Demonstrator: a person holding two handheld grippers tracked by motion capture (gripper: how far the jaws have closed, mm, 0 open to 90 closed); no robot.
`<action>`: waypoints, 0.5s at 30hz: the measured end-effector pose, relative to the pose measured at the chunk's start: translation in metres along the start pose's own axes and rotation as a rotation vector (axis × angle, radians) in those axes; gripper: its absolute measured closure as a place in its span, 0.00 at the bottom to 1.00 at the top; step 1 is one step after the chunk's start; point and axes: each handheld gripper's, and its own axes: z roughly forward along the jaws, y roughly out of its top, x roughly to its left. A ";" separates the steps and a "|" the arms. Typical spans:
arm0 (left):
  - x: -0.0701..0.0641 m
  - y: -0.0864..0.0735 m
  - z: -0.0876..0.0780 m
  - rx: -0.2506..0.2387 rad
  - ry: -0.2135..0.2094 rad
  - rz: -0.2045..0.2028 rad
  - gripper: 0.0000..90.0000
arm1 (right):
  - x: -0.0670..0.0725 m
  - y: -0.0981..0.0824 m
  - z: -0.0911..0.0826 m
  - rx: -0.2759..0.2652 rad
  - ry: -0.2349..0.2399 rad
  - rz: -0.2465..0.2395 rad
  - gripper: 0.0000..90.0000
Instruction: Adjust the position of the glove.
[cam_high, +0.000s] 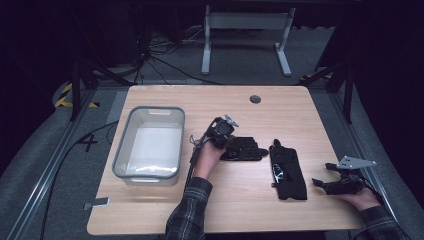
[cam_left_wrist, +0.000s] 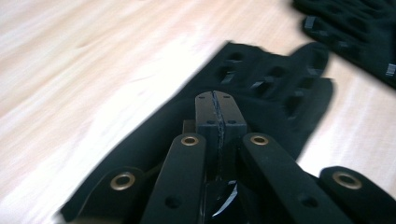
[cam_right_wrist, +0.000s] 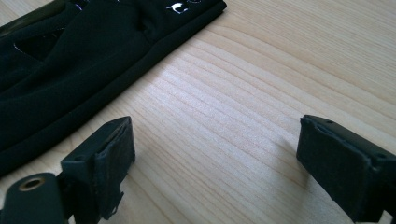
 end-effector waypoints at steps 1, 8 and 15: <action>0.005 -0.002 -0.001 -0.004 0.011 -0.018 1.00 | 0.000 0.000 0.000 0.000 0.000 0.000 0.13; 0.021 -0.012 0.010 0.031 0.076 -0.075 1.00 | 0.000 0.000 0.000 0.000 0.000 0.000 0.13; 0.021 -0.019 0.023 0.085 0.097 -0.081 1.00 | 0.000 0.000 0.000 0.000 0.000 0.000 0.13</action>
